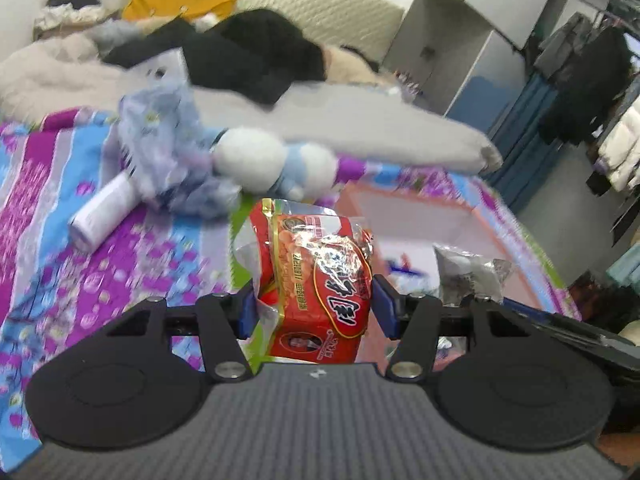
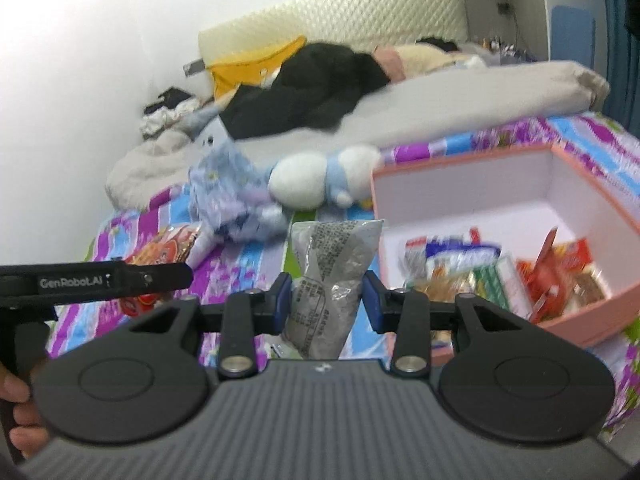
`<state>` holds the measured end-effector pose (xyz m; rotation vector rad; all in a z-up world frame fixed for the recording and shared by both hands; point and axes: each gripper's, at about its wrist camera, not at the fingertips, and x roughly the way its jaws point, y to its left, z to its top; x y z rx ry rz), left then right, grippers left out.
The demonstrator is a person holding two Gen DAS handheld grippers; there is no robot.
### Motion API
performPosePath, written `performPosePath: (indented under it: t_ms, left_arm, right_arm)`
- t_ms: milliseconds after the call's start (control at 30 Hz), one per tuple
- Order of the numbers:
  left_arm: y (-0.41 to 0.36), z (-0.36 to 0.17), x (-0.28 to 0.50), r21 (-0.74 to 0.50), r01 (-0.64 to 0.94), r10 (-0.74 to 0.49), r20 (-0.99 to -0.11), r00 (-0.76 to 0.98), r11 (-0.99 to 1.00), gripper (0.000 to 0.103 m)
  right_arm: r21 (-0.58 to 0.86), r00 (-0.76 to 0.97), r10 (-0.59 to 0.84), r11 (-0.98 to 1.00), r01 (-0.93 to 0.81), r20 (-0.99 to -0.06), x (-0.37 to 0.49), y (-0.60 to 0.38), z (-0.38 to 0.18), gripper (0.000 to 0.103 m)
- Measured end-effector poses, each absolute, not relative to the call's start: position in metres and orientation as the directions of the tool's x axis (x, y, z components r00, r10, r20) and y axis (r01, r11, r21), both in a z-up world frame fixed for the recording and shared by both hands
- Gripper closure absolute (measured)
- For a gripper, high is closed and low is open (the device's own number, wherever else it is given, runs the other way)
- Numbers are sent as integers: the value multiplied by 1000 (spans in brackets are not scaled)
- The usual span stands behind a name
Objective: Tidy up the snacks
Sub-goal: 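Carry the red packet and silver packet over the open pink box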
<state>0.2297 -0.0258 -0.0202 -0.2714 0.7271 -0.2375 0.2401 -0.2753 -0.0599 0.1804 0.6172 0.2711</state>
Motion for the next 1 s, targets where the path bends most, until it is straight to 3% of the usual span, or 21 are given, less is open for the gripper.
performPosePath:
  t_ms: [300, 467, 733, 1000]
  left_arm:
    - [-69, 33, 266, -320, 198, -352, -552, 756, 926, 41]
    - [-104, 30, 294, -297, 247, -379, -573, 726, 922, 41]
    - [-153, -5, 354, -290, 293, -412, -625, 663, 911, 41]
    - [-192, -74, 408, -277, 320, -418, -707, 570, 906, 41]
  right_arm:
    - [238, 836, 265, 957, -166, -480, 264, -308, -27, 62]
    - [235, 854, 212, 966, -108, -475, 280, -332, -33, 62]
    - [259, 827, 138, 966, 9, -546, 319, -376, -75, 62]
    - [241, 766, 117, 969, 52, -633, 350, -394, -127, 62]
